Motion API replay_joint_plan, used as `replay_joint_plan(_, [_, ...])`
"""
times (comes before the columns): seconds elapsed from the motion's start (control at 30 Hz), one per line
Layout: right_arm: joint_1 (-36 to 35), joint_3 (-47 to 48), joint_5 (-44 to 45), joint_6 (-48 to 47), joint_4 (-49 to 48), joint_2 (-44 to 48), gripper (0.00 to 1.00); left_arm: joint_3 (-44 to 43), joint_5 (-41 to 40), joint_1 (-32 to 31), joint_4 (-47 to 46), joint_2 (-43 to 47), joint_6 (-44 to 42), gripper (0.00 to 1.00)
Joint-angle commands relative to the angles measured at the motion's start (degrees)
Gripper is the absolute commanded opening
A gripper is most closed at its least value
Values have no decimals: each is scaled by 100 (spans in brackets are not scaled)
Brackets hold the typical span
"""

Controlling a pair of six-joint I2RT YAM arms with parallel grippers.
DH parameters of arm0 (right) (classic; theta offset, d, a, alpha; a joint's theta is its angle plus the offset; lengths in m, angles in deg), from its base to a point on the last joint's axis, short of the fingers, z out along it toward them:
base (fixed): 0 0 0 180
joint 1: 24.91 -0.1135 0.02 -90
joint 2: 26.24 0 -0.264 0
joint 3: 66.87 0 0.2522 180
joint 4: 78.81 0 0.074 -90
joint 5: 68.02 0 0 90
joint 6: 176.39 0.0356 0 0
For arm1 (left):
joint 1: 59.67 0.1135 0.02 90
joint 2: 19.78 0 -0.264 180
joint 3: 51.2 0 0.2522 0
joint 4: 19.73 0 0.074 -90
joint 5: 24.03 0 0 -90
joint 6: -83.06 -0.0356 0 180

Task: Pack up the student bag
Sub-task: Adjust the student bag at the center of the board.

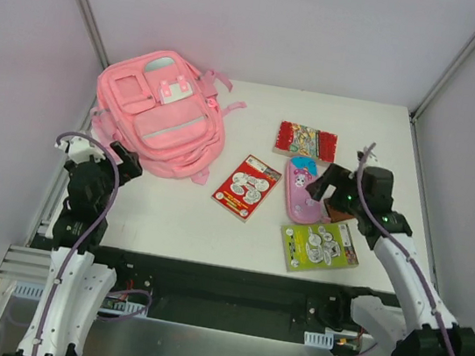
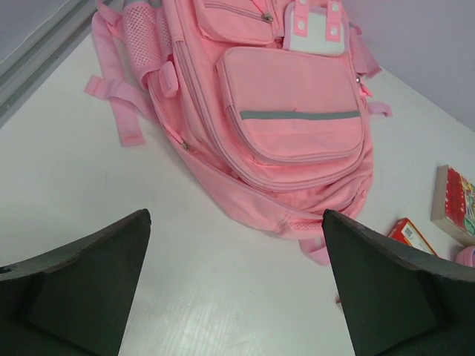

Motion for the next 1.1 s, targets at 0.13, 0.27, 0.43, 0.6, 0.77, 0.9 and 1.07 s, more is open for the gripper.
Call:
replay_joint_plan(0.13, [-1508,2065,400,-304,320,-1842,96,-926,263,-25,531,-196,597,99])
replay_joint_plan(0.27, [-1762,2656,13,-137,22,-2746,97,-988,746,-25,901,-144,681,99])
replay_joint_plan(0.43, [-1965,3964,-408,92,345,-3951,99,-962,1772,-16,920,-161,207,99])
replay_joint_plan(0.6, [-2088,5149,-594,688,206,-5190,94,-962,2066,-16,991,-231,47,99])
replay_joint_plan(0.77, [-2317,6478,-1041,1216,355,-6570,90,-1041,2066,-25,1043,-240,-23,99])
replay_joint_plan(0.9, [-2510,7463,-990,1665,557,-7502,88,-1094,2092,-25,1035,-275,-76,99])
replay_joint_plan(1.07, [-2747,7754,-516,2166,443,-8004,89,-1173,2110,-25,1105,-266,-172,99])
